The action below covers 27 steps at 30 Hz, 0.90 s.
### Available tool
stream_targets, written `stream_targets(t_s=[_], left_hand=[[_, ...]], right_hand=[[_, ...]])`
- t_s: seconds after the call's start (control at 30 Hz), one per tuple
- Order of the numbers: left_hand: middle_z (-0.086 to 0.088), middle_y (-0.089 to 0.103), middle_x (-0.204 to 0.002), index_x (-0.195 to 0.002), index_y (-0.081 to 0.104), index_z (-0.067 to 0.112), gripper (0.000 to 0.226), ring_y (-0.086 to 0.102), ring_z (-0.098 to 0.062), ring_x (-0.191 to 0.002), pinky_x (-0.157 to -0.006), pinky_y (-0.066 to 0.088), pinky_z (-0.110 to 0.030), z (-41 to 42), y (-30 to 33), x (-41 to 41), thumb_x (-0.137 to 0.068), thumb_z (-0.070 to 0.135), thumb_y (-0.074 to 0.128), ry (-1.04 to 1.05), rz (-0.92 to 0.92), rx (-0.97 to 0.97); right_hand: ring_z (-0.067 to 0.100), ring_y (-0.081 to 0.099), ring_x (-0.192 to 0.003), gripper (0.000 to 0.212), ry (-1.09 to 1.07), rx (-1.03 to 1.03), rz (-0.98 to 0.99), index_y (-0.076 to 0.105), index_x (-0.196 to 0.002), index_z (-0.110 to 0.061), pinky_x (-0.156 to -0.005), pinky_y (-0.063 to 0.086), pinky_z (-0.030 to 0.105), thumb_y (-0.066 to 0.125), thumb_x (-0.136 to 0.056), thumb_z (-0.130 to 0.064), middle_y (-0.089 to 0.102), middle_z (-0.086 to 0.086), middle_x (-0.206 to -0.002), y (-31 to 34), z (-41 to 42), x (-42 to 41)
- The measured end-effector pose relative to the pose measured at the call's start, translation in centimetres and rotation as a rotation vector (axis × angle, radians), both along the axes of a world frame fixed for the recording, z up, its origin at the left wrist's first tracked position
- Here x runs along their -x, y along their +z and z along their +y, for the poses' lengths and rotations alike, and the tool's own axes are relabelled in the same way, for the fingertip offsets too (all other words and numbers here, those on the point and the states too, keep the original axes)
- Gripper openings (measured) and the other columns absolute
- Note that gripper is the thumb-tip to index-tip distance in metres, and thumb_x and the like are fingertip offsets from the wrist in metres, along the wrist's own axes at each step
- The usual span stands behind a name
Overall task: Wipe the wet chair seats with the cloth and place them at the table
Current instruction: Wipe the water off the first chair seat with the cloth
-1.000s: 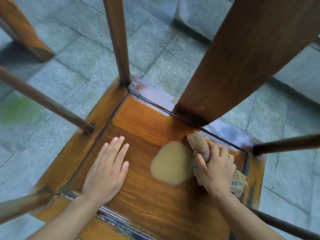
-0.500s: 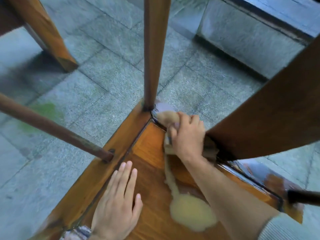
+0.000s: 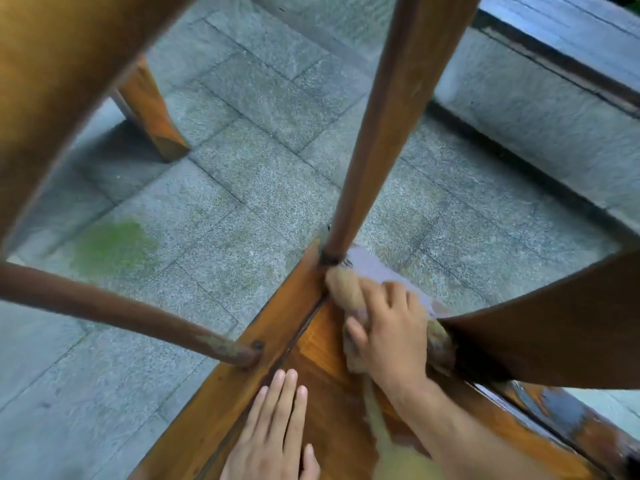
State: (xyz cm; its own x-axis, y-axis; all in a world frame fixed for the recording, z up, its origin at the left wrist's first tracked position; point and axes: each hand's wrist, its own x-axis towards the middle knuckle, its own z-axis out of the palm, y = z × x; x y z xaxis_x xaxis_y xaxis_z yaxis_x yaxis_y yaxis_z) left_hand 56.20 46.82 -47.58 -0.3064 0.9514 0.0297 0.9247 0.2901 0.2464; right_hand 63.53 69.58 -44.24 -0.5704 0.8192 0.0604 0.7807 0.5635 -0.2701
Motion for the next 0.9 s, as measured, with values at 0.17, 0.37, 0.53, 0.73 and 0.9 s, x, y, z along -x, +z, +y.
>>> stream_targets(t_s=[0.17, 0.37, 0.53, 0.73, 0.9], left_hand=[[-0.020, 0.046, -0.148, -0.132, 0.059, 0.000, 0.077, 0.040, -0.036, -0.140, -0.108, 0.035, -0.046, 0.0, 0.2, 0.2, -0.064, 0.034, 0.063, -0.024, -0.039, 0.065], [-0.017, 0.038, -0.155, -0.137, 0.054, 0.003, 0.078, 0.027, -0.029, -0.148, -0.115, 0.027, -0.043, 0.0, 0.8, 0.1, -0.068, 0.038, 0.063, 0.003, -0.164, 0.091], [-0.017, 0.026, -0.160, -0.146, 0.041, 0.001, 0.075, 0.017, -0.028, -0.151, -0.118, 0.023, -0.044, -0.1, 1.4, 0.2, -0.081, 0.035, 0.054, -0.017, -0.151, 0.090], [-0.010, 0.026, -0.161, -0.149, 0.037, 0.005, 0.065, 0.015, -0.020, -0.152, -0.121, 0.019, -0.039, -2.4, 2.7, -0.9, -0.092, 0.032, 0.044, 0.062, -0.164, 0.172], [-0.006, 0.047, -0.150, -0.134, 0.059, 0.008, 0.062, 0.033, -0.018, -0.145, -0.112, 0.031, -0.036, -12.1, 4.3, -3.2, -0.076, 0.028, 0.056, 0.100, -0.266, 0.201]], right_hand=[[0.038, 0.051, -0.105, 0.048, 0.112, -0.008, -0.046, 0.063, -0.125, -0.025, -0.089, 0.044, 0.048, 0.060, -0.081, -0.045, 0.055, 0.012, -0.125, -0.1, -0.1, 4.3], [0.036, 0.050, -0.100, 0.043, 0.023, 0.011, 0.063, 0.068, -0.113, -0.029, -0.086, 0.038, 0.047, 0.068, -0.074, -0.048, 0.054, 0.013, -0.116, -0.8, -3.9, 8.9], [0.033, 0.051, -0.103, 0.058, 0.546, 0.146, -0.157, 0.070, -0.126, -0.033, -0.090, 0.042, 0.045, 0.063, -0.070, -0.047, 0.054, 0.007, -0.118, 1.5, 1.5, 3.6], [0.039, 0.049, -0.108, 0.052, 0.086, 0.104, -0.070, 0.070, -0.119, -0.030, -0.096, 0.040, 0.051, 0.059, -0.071, -0.047, 0.053, 0.013, -0.122, 1.2, -5.6, 2.1], [0.036, 0.048, -0.103, 0.049, 0.485, 0.125, -0.102, 0.066, -0.118, -0.033, -0.087, 0.042, 0.047, 0.068, -0.073, -0.050, 0.051, 0.008, -0.116, 1.3, -17.5, 3.1]])
